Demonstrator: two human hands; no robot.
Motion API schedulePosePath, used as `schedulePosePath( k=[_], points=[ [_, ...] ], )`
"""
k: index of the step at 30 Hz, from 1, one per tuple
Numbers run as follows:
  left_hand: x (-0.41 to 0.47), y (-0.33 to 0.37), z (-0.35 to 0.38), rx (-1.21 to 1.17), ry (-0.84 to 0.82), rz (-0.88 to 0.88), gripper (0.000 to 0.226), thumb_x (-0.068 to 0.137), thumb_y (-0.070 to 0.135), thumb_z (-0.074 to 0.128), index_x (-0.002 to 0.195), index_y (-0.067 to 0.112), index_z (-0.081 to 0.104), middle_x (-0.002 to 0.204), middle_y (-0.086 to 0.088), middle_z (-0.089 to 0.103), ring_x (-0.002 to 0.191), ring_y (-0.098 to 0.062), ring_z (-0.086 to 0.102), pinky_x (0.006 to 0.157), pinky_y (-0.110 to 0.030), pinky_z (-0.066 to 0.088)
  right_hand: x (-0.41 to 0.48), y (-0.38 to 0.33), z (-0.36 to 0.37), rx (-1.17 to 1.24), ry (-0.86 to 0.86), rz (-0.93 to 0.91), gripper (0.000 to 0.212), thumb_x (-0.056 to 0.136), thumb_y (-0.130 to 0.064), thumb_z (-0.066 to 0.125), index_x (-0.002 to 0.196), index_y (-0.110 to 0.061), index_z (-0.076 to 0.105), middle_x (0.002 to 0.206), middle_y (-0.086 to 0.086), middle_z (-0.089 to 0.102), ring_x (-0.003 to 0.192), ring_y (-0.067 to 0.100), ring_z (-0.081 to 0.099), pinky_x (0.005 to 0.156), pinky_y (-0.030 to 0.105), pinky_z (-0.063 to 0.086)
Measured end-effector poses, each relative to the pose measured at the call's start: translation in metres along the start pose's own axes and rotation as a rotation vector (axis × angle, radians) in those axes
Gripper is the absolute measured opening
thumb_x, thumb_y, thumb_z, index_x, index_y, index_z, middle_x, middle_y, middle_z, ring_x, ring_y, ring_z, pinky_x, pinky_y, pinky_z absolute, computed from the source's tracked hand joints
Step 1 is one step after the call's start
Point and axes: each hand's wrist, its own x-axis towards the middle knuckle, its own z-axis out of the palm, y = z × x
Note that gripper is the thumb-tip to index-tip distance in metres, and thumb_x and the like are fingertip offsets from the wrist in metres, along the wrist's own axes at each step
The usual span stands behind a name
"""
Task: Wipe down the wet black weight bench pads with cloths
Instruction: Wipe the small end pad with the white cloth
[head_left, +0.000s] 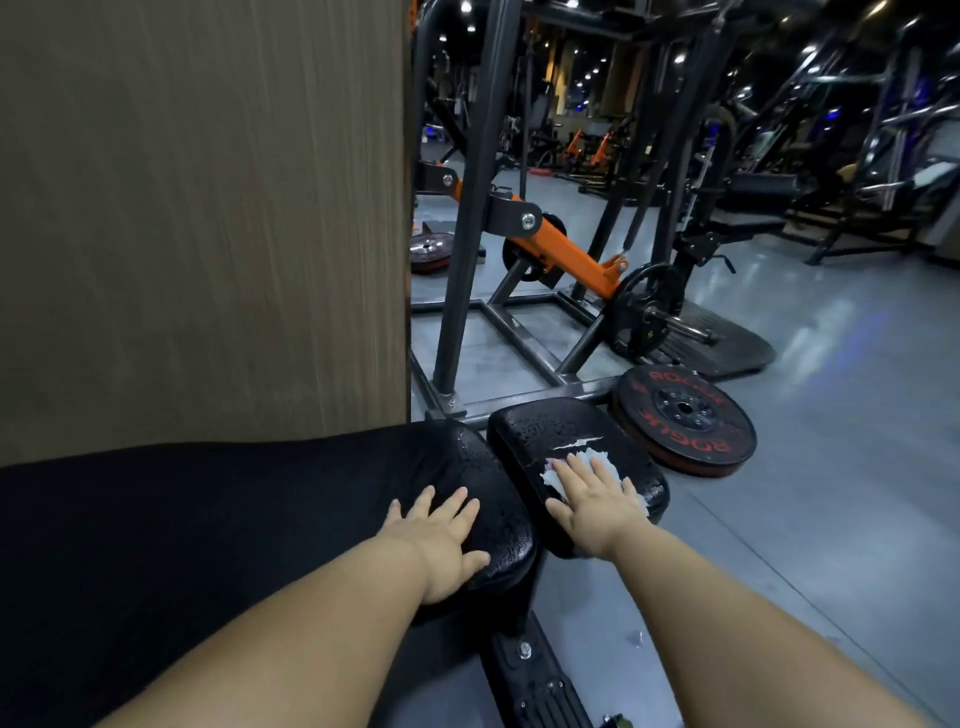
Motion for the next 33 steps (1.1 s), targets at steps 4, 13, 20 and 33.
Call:
schedulePosePath(
  k=[4,13,20,33],
  points=[
    [0.016,0.007,0.006,-0.005,0.063,0.029,0.068,0.100,0.058,0.017,0.153,0.029,-0.015,0.158,0.012,-0.025,0.145,-0.028,-0.028,0.113,-0.063,-0.014,0.001,-0.002,0.000,0.007,-0.029,0.049,0.059,0.101,-0.049,0.025,0.152,-0.036,0.000,0.160,-0.014,-0.006,0.147,0.015,-0.013,0.119,0.047,-0.005],
    [0.027,-0.003,0.018,-0.009,0.184,0.101,0.070,0.098,0.062,0.012,0.154,0.028,-0.012,0.161,0.009,-0.020,0.146,-0.029,-0.025,0.111,-0.066,-0.015,-0.001,-0.020,-0.005,-0.012,-0.042,0.209,0.062,0.100,-0.051,0.024,0.153,-0.035,-0.004,0.159,-0.013,-0.014,0.147,0.016,-0.015,0.116,0.057,-0.005],
    [0.024,-0.010,0.017,-0.018,0.208,0.150,0.070,0.098,0.062,0.014,0.155,0.028,-0.008,0.162,0.008,-0.016,0.147,-0.028,-0.022,0.111,-0.065,-0.015,-0.016,-0.017,-0.015,0.292,0.226,0.588,0.051,0.083,-0.034,0.059,0.129,-0.021,0.044,0.139,0.007,0.043,0.123,0.029,0.046,0.098,0.041,0.040],
    [0.029,-0.001,0.007,-0.178,0.210,0.082,0.067,0.096,0.066,0.023,0.155,0.035,0.011,0.163,0.013,-0.002,0.149,-0.019,-0.014,0.114,-0.062,-0.011,-0.024,0.007,0.001,1.365,0.186,0.778,0.012,0.085,-0.015,0.065,0.087,-0.007,0.056,0.068,0.008,0.057,0.070,0.024,0.055,0.074,0.035,0.049]
  ],
)
